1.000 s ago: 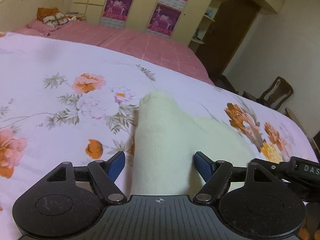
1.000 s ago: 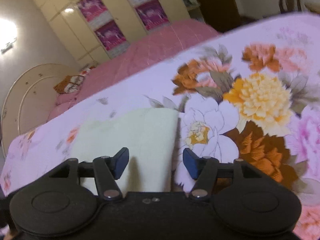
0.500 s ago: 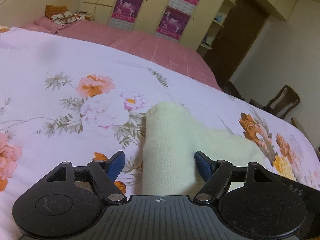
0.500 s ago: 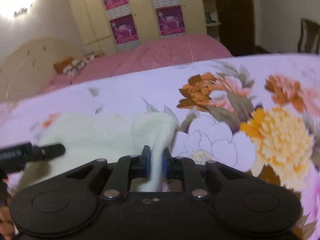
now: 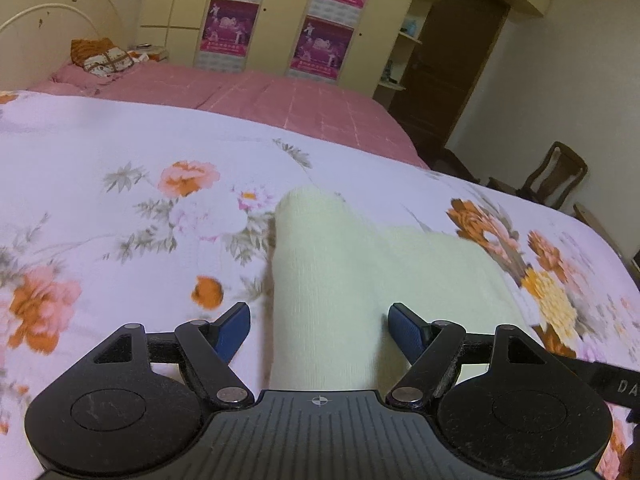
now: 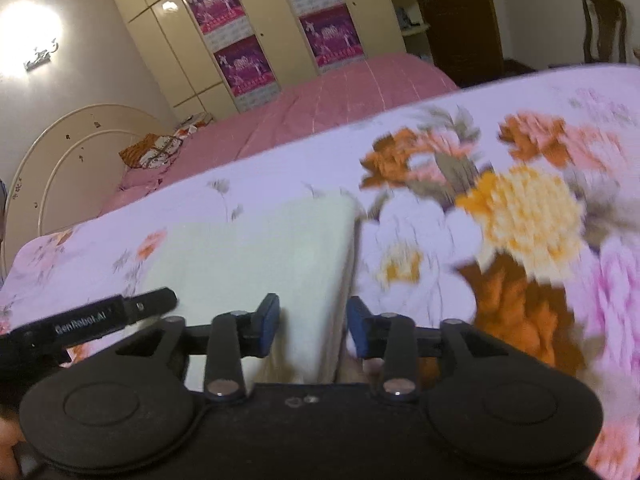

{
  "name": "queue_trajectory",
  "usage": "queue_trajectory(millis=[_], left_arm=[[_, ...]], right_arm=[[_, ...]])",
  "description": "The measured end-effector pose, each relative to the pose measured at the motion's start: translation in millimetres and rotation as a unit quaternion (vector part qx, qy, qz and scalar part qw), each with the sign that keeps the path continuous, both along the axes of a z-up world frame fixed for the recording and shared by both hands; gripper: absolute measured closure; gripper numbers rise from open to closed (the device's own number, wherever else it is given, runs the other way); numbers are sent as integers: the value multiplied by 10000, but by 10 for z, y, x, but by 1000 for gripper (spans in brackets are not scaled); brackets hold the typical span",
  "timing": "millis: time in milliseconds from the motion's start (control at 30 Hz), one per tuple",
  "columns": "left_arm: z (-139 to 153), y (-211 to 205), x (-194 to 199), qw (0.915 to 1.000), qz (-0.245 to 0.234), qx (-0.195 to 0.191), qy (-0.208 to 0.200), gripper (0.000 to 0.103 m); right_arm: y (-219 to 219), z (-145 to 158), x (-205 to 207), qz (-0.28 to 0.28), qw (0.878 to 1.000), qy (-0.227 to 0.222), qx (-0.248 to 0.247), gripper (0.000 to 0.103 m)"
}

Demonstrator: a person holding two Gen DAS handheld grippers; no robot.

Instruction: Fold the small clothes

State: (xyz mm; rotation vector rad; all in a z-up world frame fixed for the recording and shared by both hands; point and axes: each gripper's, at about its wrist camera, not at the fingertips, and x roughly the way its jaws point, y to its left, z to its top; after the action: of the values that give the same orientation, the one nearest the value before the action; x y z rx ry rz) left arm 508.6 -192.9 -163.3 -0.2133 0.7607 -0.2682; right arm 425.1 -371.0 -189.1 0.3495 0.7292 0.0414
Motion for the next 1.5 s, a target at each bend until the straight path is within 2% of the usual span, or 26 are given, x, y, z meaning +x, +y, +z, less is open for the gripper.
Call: queue_trajectory(millis=[200,300,367,433,500,567,633,700,733,900,1033,1167,1200,1233,1300,1500], left_arm=[[-24,102,-241,10000,1,-76,46,27],[-105,118,-260,9996,2,-181,211,27],[-143,117,-259,9993,32,-258,263,27],[-170,95,-266,9995,-13,-227,237,27],[-147,99,-298,9994,-48,-214,273,27],[-114,109,-365,9996,-131,-137,213,27],[-114,139,-446,9996,-197,-29,180,27],[-127,181,-473,9994,-209,-38,268,27],[-139,204,-486,9993,-207,-48,310,27],[-200,219,-513,9989,-279,-38,386,27],[-185,211,-524,9987,-305,-18,416,27],[-106,239,-507,9986,-229,-88,465,27],[-92,244,-492,9986,-206,-104,483,27],[-75,253,-478,9986,-181,-136,487,27],[-51,266,-447,9986,-160,-161,488,27],[-4,267,-336,9986,-144,-207,457,27]], right_arm=[[60,-97,-261,19,9996,185,212,63],[91,-153,-349,32,9992,294,256,63],[124,-210,-380,82,9989,378,276,71],[168,-239,-414,72,9991,374,167,86],[198,-258,-418,15,9994,348,-53,89],[167,-266,-421,-97,9991,411,25,89],[195,-230,-457,24,9990,436,20,89],[220,-203,-519,156,9985,519,106,79],[215,-191,-567,123,9984,524,181,77],[260,-248,-773,115,9974,689,193,77],[227,-304,-872,15,9966,766,291,82],[224,-212,-878,65,9969,733,295,74],[206,-173,-870,38,9971,669,350,67],[180,-138,-853,-5,9972,612,436,49],[120,-71,-808,-114,9967,476,649,33],[92,26,-605,-135,9973,397,600,33]])
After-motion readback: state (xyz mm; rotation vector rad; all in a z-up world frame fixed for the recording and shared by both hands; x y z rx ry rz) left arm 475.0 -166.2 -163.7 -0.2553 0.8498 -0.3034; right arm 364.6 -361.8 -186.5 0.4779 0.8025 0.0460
